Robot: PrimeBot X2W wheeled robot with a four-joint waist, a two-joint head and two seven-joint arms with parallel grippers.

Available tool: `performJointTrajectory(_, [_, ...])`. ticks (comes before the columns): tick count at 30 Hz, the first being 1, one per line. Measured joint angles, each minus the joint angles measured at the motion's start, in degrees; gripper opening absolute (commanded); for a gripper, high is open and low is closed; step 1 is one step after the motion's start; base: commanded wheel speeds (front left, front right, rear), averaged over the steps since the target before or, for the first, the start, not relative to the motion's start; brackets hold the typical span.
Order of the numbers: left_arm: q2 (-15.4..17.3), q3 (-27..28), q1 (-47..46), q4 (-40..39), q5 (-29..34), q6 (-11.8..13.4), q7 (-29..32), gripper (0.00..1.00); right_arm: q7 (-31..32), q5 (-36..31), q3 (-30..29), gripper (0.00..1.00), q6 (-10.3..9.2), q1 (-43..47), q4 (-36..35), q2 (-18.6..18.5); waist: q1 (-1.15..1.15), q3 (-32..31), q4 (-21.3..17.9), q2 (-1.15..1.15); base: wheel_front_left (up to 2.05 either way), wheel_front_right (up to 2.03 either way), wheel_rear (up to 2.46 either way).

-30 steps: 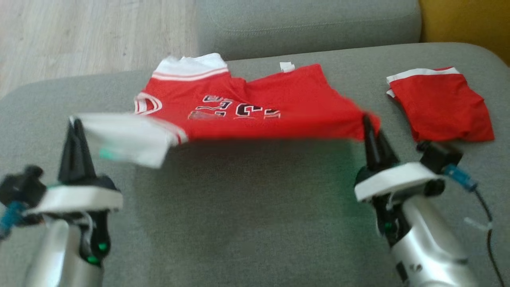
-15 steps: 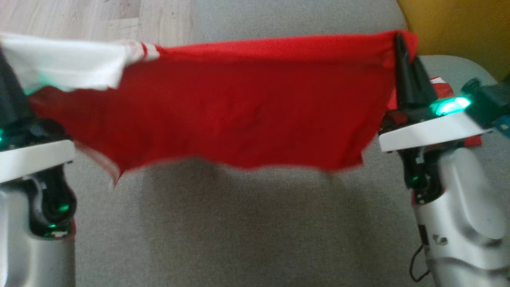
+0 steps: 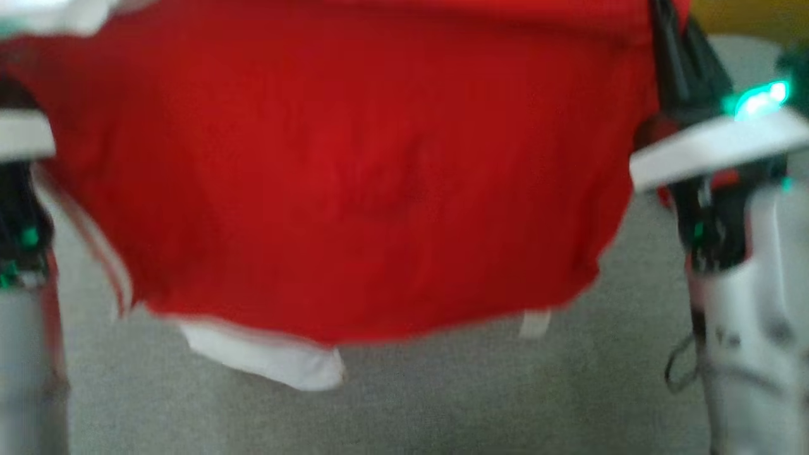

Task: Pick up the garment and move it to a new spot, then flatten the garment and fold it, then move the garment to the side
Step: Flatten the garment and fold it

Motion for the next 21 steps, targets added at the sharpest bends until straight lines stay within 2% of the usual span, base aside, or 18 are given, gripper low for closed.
performJointTrajectory(6, [3.4, -2.9, -17.2, 18.5, 1.4, -4.6, -0.1, 0.0, 0.9, -2.4, 1.8, 0.0, 0.0, -19.4, 15.3, -1.9, 0.02, 7.4, 0.5, 0.0, 0.0, 0.0, 0.0])
performJointTrajectory(13, [4.1, -4.4, -37.5, 36.5, 4.3, -8.4, -8.3, 0.0, -10.9, -5.3, 1.2, 0.0, 0.0, -41.2, 34.7, -2.2, 0.03, 14.6, 1.4, 0.0, 0.0, 0.0, 0.0])
performJointTrajectory(16, [3.9, -5.8, -41.1, 41.5, 4.7, -9.6, -11.3, 0.0, -15.9, -8.1, 1.2, 0.0, 0.0, -45.5, 41.3, -2.3, 0.02, 16.1, 2.1, 0.0, 0.0, 0.0, 0.0])
performJointTrajectory(21, [3.3, -10.1, -39.8, 47.3, 4.7, -10.6, -13.7, 0.0, -19.1, -9.1, 1.8, 0.0, 0.0, -44.5, 51.8, -2.4, 0.0, 16.2, 3.1, 0.0, 0.0, 0.0, 0.0])
